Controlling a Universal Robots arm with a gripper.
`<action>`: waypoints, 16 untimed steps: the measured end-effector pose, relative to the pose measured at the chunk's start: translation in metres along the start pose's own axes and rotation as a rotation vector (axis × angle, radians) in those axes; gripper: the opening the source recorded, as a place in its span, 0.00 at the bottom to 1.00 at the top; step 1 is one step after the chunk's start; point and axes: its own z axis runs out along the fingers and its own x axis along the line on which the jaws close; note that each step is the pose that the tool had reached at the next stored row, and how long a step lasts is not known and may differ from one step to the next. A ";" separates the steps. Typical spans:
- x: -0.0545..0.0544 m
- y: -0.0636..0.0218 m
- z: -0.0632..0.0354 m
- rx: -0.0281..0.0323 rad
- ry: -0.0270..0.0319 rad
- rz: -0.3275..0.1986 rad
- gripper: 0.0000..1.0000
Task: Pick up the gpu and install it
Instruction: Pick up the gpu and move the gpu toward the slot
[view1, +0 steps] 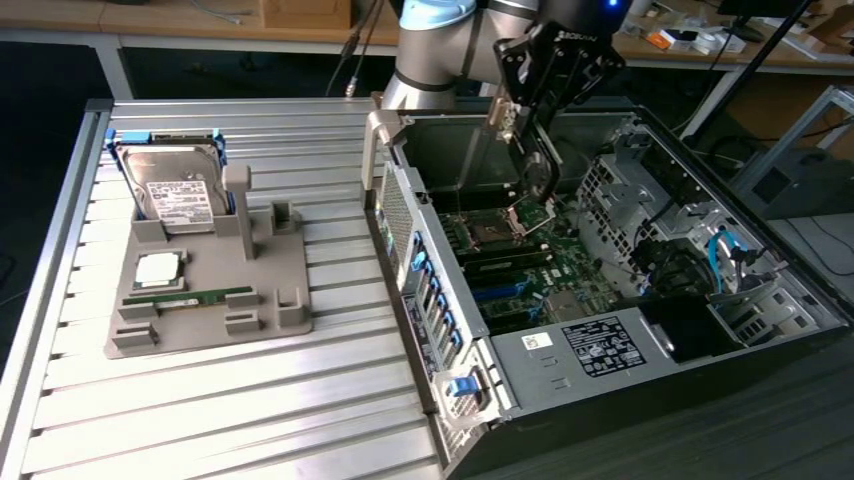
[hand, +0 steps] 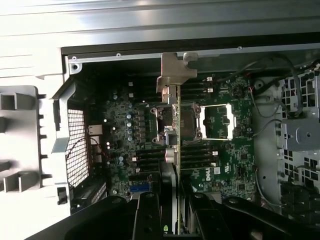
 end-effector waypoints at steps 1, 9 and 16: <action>0.000 0.0000 0.0001 0.0000 0.0000 0.000 0.27; -0.005 0.0000 0.0016 -0.0001 0.0000 0.000 0.27; -0.009 0.0001 0.0030 -0.0001 0.0000 0.000 0.27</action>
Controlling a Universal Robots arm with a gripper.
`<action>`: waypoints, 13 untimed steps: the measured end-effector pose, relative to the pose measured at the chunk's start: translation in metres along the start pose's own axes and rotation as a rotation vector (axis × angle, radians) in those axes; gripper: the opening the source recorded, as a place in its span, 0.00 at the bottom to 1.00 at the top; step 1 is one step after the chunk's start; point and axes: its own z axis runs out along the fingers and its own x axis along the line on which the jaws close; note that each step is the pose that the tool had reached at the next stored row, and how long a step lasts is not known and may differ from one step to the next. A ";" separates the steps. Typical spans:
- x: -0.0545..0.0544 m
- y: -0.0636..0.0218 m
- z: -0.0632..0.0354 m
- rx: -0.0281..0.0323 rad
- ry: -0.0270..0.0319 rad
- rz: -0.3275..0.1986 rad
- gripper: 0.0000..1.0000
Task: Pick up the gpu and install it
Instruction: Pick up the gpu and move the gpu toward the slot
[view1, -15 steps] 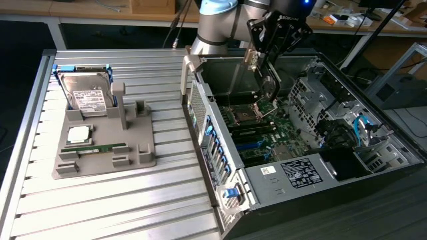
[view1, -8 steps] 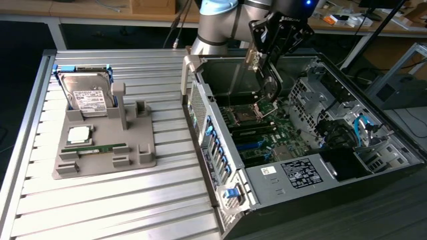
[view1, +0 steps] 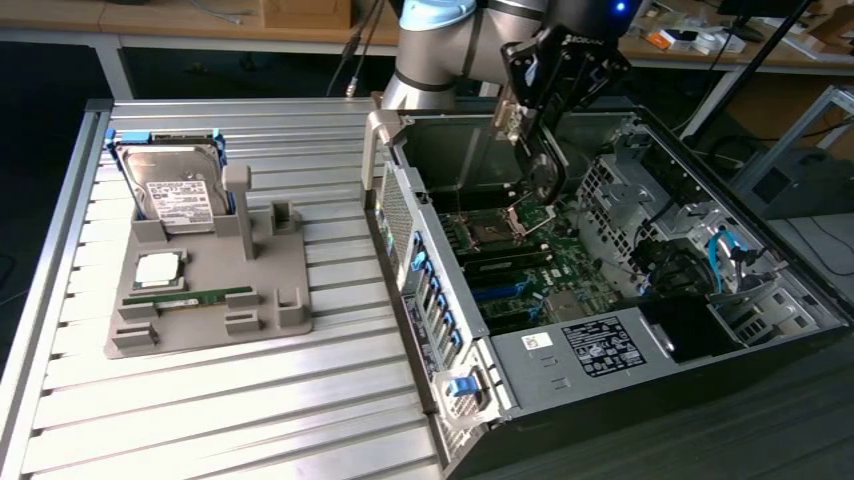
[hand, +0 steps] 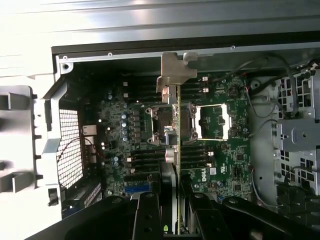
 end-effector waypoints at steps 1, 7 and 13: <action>0.000 0.0000 0.0002 0.0001 0.0000 0.000 0.27; -0.003 0.0001 0.0013 0.0000 0.0000 0.000 0.27; -0.009 0.0002 0.0032 0.0001 0.0000 0.000 0.27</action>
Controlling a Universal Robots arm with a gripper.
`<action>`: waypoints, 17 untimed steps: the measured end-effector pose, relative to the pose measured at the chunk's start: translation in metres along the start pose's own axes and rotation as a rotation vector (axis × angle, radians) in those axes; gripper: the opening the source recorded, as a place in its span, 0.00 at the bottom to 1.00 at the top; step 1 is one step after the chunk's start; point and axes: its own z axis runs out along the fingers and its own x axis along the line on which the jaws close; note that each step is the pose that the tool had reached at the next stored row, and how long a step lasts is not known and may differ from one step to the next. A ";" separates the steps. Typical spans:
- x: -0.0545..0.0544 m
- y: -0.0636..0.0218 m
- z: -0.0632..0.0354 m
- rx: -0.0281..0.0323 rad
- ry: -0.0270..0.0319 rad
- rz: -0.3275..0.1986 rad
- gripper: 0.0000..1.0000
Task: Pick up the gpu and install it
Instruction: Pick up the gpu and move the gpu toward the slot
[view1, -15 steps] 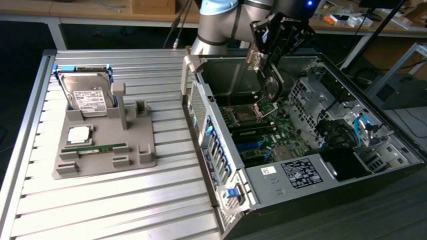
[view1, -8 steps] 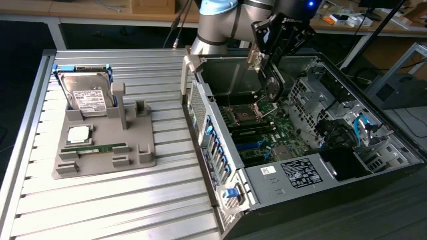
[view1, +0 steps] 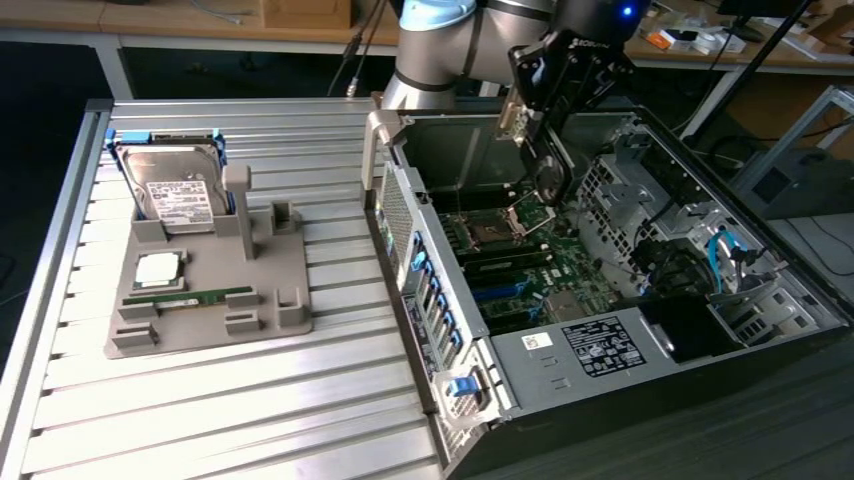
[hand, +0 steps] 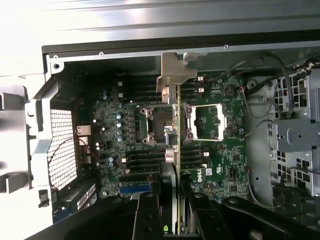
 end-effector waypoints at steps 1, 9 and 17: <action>-0.001 0.0000 0.0002 0.0000 0.0000 0.000 0.27; -0.005 0.0001 0.0018 0.0000 0.0000 0.000 0.27; -0.009 0.0002 0.0032 -0.0001 0.0000 0.000 0.27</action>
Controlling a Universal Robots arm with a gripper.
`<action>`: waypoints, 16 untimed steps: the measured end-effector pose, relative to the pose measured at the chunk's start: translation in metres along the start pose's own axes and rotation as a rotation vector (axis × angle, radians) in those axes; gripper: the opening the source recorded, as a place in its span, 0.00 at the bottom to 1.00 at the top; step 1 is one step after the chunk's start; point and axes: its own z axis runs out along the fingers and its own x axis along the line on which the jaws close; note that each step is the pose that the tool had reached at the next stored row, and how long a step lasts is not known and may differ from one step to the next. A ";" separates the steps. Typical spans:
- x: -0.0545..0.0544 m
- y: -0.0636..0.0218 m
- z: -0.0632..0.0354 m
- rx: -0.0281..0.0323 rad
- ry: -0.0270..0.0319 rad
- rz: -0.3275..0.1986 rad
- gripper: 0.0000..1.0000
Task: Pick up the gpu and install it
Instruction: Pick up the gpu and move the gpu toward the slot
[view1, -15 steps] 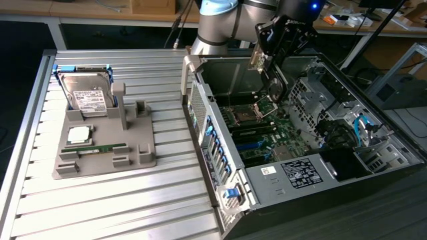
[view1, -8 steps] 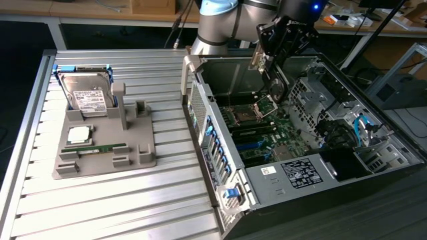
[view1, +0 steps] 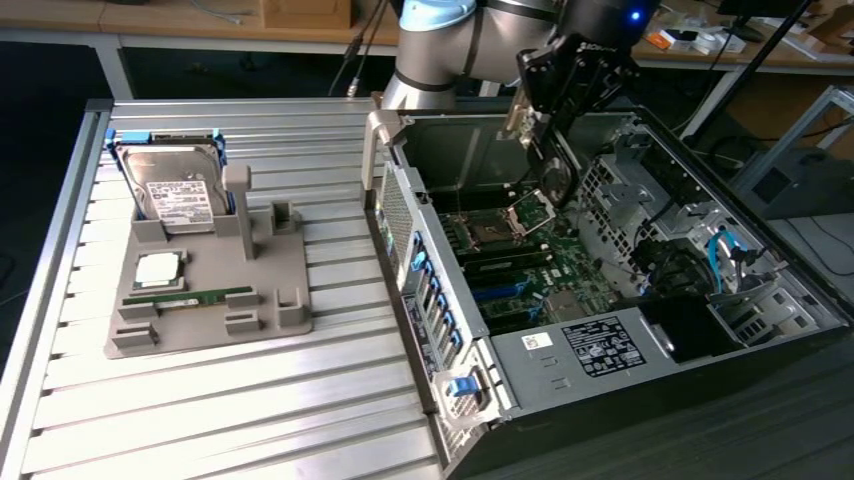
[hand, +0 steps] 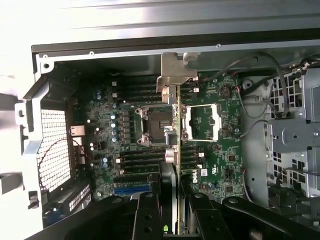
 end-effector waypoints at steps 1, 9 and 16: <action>-0.001 0.0000 0.0003 0.0000 0.0000 0.000 0.27; -0.004 0.0001 0.0017 0.0000 0.0000 0.000 0.27; -0.010 0.0004 0.0038 0.0000 0.0000 0.000 0.27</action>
